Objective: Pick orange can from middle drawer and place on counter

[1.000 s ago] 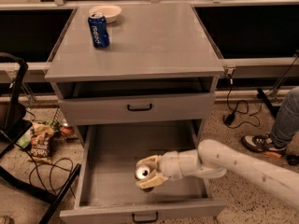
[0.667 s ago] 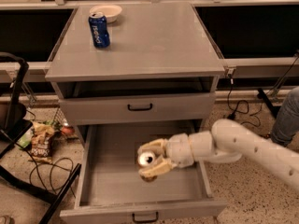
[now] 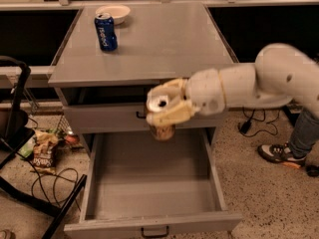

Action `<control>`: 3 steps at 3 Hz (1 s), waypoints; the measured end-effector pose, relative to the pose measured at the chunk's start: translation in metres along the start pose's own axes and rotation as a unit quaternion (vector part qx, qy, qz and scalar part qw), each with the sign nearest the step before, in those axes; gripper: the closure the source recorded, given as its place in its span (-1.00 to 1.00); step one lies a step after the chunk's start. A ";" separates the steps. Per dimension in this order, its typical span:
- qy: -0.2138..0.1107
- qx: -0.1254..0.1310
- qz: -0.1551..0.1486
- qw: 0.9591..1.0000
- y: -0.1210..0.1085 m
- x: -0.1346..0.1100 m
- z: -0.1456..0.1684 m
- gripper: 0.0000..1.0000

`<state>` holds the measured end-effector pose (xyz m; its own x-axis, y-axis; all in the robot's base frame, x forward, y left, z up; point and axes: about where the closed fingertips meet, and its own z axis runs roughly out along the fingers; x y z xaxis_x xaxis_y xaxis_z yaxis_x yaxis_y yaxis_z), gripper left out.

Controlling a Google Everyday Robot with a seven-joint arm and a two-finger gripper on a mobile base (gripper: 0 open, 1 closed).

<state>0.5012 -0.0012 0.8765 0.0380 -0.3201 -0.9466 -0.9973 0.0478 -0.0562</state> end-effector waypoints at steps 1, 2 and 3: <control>0.004 0.067 0.044 0.997 -0.047 -0.030 -0.033 1.00; 0.003 0.079 0.066 0.995 -0.056 -0.034 -0.040 1.00; 0.003 0.079 0.065 0.995 -0.056 -0.034 -0.040 1.00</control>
Offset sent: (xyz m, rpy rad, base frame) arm 0.0462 -0.0254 0.0430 0.0024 0.0442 -0.1637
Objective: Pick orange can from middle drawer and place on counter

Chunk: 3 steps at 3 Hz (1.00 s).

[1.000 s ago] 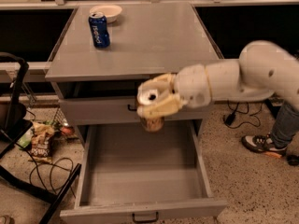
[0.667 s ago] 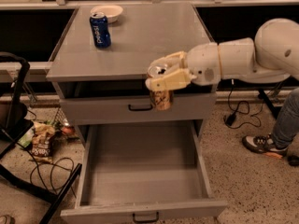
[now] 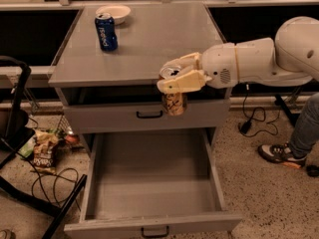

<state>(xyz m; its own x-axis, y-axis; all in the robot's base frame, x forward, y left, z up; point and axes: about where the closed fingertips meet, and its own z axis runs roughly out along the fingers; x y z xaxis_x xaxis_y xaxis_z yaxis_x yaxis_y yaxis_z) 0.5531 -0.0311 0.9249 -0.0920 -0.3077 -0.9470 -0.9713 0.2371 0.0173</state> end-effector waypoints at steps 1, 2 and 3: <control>-0.002 -0.008 -0.009 1.000 -0.014 -0.014 0.007 1.00; -0.034 0.006 -0.020 0.999 -0.055 -0.057 0.022 1.00; -0.074 0.042 -0.029 0.996 -0.103 -0.101 0.048 1.00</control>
Offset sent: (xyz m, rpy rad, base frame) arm 0.1352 0.0389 0.1020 0.1390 -0.1395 -0.0651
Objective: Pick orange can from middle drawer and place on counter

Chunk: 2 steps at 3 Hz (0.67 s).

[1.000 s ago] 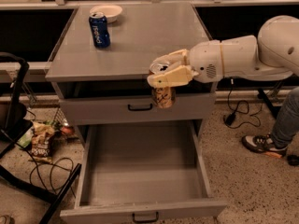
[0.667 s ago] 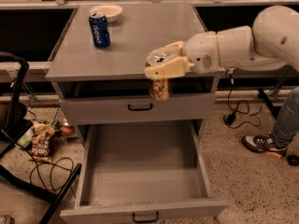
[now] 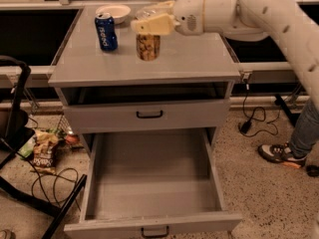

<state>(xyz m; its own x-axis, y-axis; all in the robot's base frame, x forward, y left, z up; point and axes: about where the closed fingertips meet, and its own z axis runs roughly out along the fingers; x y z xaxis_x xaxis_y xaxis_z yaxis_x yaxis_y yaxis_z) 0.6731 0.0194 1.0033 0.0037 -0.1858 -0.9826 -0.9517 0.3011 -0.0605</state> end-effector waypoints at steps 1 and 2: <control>-0.043 0.064 0.008 0.997 -0.058 -0.020 0.027 1.00; -0.064 0.142 0.056 0.986 -0.125 -0.003 0.036 1.00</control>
Offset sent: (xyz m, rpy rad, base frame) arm 0.2150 -0.0434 -0.0214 0.2573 0.1139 -0.5420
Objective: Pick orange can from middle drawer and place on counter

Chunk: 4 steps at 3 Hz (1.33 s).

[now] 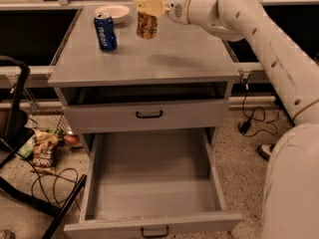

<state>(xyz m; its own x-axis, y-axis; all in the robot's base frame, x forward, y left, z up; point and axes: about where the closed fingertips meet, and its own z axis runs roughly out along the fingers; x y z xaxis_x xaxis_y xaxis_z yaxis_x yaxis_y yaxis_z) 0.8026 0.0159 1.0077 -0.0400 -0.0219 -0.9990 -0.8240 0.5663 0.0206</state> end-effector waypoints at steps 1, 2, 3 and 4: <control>-0.001 0.077 0.049 0.996 -0.054 0.019 -0.002 1.00; 0.007 0.153 0.088 0.984 -0.100 0.037 -0.011 1.00; 0.020 0.219 0.099 0.970 -0.140 0.041 -0.014 1.00; 0.038 0.276 0.090 0.956 -0.171 0.044 -0.016 1.00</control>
Offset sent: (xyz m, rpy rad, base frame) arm 0.1100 -0.1243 -0.0606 0.0990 0.2412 -0.5232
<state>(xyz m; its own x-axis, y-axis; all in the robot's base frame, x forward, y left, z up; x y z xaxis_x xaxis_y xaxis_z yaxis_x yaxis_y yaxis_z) 0.9331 -0.0952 0.9610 -0.2117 0.0694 -0.9749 -0.3764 0.9147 0.1468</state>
